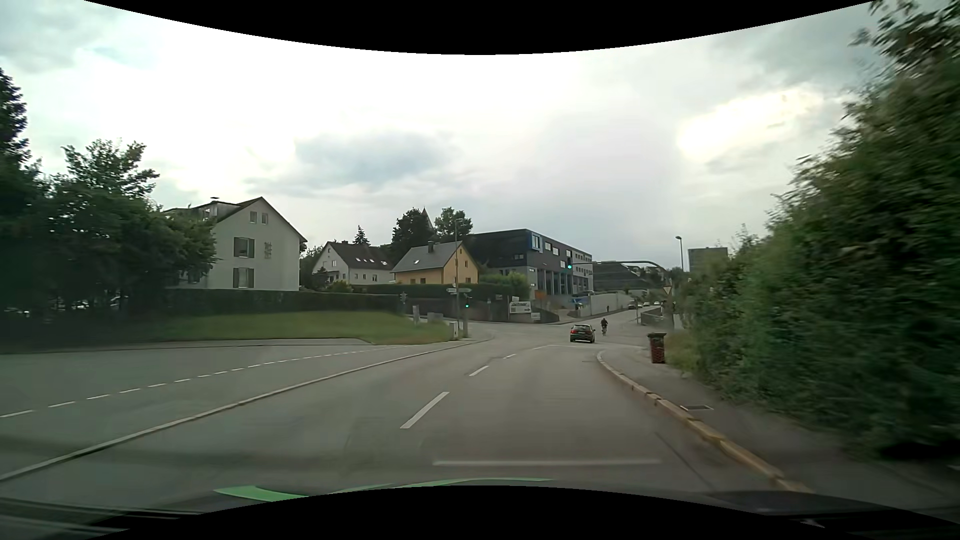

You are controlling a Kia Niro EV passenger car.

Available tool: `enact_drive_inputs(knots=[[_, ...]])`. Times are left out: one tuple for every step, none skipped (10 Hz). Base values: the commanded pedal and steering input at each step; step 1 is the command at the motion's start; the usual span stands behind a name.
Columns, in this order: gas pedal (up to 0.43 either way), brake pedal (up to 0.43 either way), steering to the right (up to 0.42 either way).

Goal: Follow the waypoints while adhering to traffic rules and regulations

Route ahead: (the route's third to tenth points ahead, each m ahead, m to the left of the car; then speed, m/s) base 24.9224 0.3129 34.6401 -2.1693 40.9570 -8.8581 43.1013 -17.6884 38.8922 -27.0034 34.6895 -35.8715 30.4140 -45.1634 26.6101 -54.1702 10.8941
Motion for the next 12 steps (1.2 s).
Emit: enact_drive_inputs(knots=[[0.0, 0.256, 0.039], [0.0, 0.256, 0.041], [0.0, 0.268, 0.042], [0.0, 0.274, 0.044], [0.0, 0.268, 0.045], [0.0, 0.274, 0.047], [0.0, 0.28, 0.048], [0.0, 0.28, 0.048], [0.0, 0.28, 0.05], [0.0, 0.274, 0.05], [0.0, 0.28, 0.05], [0.0, 0.28, 0.051]])
